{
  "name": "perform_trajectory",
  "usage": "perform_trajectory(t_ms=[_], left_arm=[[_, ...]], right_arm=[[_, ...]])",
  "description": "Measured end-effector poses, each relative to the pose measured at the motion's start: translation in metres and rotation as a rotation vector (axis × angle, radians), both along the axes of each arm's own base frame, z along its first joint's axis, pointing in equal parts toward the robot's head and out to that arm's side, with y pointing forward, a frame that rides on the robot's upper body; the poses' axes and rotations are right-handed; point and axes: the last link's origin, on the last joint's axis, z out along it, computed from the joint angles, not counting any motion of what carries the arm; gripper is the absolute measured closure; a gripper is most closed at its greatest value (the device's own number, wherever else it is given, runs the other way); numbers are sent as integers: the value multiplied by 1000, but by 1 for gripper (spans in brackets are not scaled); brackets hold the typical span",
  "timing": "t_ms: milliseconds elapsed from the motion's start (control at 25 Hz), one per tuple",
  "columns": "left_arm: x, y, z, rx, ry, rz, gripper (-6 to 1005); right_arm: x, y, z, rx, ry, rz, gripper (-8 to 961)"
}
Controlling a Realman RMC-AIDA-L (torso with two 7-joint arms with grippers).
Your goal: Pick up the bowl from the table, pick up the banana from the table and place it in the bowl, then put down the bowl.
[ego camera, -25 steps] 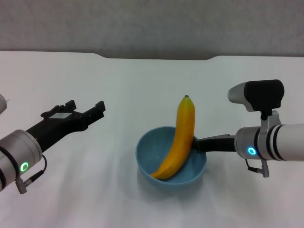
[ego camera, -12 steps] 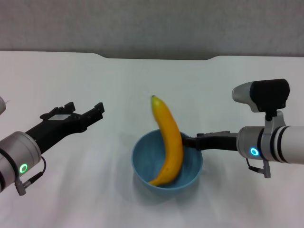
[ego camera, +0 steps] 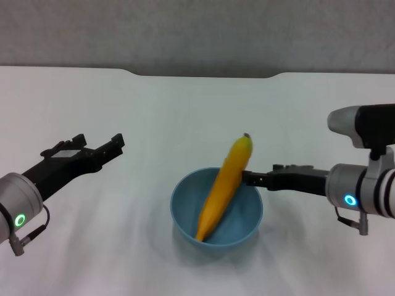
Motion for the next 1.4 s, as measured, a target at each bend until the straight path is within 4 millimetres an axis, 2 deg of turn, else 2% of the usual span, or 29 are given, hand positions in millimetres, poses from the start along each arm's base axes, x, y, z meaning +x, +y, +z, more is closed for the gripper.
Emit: perform_trajectory(t_ms=[160,280,520,680,880,1040,1240,1320,1400], left_arm=[[-3,0,4,14,17,1,89],[-8,0,6,28,47,-2,89],[-29,-3,14,69,-1,31,89],[-39,-10,21,108,-46,-39,89],[-59,-27,21,218,-6,-155,89],[-70,-37,19,283,14,-183,89],[-77,-37,12,282,71,-193,89],[-81,-37,8,274,86,-185,89],[-82,-37,4,262,92,-184,89]], right_arm=[[2,-7,19,93,-65,69,98],[12,-14,36,211,-122,105,51],[33,-22,56,356,-181,99,58],[45,-24,63,418,-207,68,60],[63,-27,61,523,-309,35,61],[73,-37,51,634,-432,49,61],[71,-58,39,831,-620,253,61],[69,-66,33,906,-599,382,61],[70,-69,32,917,-567,399,61]])
